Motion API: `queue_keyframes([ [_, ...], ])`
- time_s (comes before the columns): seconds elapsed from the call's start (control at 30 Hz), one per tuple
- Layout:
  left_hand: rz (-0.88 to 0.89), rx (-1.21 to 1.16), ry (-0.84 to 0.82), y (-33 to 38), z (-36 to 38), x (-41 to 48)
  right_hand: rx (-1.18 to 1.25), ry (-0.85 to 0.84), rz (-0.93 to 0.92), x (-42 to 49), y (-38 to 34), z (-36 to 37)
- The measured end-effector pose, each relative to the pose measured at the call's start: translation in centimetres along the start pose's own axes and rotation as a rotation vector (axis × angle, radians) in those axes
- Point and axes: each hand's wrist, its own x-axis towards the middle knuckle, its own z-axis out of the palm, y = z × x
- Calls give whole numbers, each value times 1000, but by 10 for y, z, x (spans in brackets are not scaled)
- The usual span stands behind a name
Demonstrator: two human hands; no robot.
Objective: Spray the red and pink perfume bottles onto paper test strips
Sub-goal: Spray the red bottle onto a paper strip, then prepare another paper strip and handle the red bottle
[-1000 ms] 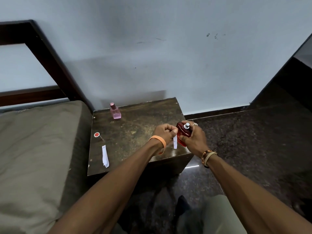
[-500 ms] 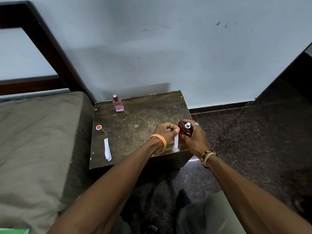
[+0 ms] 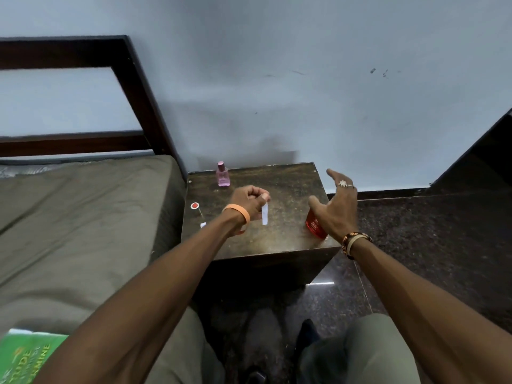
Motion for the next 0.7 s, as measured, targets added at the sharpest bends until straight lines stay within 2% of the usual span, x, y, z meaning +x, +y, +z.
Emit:
queue_keyframes([
  [0.1, 3, -30, 71, 10, -41, -9, 13, 54, -90, 0, -36, 6],
  [0.17, 6, -61, 130, 12, -68, -16, 13, 30, -145, -3, -60, 17],
  [0.37, -36, -101, 316, -8, -136, -26, -59, -203, -233, -13, -106, 76],
  [0.5, -136, -133, 418, -37, -165, -18, -42, -354, -233, -16, -119, 124],
  [0.7, -254, -165, 471, -84, -179, 11, -22, -514, -110, -14, -111, 195],
])
